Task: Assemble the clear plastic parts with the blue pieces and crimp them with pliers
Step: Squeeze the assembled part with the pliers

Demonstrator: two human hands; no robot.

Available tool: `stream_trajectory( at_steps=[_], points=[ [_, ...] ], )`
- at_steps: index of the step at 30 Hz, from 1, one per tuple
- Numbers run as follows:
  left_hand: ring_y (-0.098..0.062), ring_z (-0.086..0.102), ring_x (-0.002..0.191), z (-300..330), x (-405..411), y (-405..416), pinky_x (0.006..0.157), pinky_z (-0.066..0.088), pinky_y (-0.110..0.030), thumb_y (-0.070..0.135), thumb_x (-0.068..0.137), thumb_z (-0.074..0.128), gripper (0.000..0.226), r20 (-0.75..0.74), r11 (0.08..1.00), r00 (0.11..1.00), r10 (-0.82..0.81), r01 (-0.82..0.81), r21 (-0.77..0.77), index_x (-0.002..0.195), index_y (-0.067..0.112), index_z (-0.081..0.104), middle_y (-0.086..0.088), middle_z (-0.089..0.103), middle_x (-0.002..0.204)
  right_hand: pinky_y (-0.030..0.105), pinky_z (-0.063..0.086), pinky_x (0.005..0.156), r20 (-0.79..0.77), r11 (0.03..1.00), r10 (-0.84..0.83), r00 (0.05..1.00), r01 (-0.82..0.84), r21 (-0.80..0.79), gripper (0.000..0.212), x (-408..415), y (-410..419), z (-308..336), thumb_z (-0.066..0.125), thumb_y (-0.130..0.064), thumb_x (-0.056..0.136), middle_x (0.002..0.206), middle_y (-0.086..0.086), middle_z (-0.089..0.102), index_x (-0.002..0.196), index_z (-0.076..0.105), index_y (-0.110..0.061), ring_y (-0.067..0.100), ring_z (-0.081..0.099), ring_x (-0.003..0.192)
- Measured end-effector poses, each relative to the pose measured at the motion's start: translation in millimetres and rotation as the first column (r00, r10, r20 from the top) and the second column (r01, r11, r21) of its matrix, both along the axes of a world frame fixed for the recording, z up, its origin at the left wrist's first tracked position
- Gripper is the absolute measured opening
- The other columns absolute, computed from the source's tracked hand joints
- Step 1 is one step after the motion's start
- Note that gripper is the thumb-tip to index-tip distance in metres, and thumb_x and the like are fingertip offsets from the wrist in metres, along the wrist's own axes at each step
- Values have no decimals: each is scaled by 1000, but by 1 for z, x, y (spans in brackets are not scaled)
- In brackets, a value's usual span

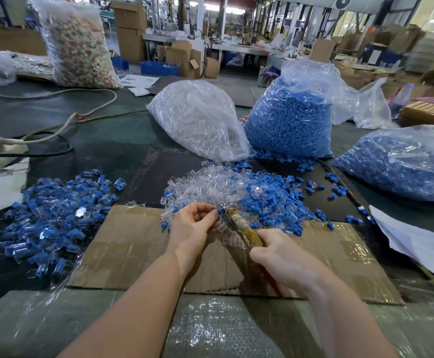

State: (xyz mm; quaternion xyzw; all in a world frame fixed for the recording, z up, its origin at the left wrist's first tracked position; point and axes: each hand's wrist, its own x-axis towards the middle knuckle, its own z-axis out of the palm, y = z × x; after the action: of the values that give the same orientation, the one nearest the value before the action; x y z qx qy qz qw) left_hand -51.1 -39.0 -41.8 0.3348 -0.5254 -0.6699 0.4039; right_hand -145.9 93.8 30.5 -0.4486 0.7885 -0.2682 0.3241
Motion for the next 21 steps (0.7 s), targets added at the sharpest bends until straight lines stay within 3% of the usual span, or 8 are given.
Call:
stream_trajectory(
  at_steps=[5,9,15,21],
  points=[
    [-2,58,48,1,0,-2,41,45,-16,-2,86,60,14,5,1000,1000,19,-19,11,80,10,63,-1,63,59,28,31,55,5,999,22,1000,-22,40,10,2,-1,4,47,-6,86,79,5,49,79,48,-13,16,44,66],
    [-3,57,46,2,-2,-2,41,45,-15,-3,85,61,14,-5,999,999,40,-40,31,78,9,63,-1,62,56,30,27,53,43,999,27,999,-29,29,18,2,-1,4,44,-3,84,70,5,42,71,40,-15,16,37,58],
    [-4,60,50,-1,0,-4,45,47,-15,1,85,63,10,14,999,999,32,-32,6,81,10,64,2,65,56,33,34,62,-30,997,64,998,-63,45,13,1,0,4,44,-9,87,86,7,50,75,42,-14,16,44,70],
    [-4,60,51,-3,0,-5,46,46,-15,3,84,64,10,19,1000,999,31,-31,7,80,12,65,3,66,57,32,36,65,6,997,62,998,-63,36,10,2,1,8,44,-7,87,87,6,51,79,47,-13,17,46,72]
  ],
)
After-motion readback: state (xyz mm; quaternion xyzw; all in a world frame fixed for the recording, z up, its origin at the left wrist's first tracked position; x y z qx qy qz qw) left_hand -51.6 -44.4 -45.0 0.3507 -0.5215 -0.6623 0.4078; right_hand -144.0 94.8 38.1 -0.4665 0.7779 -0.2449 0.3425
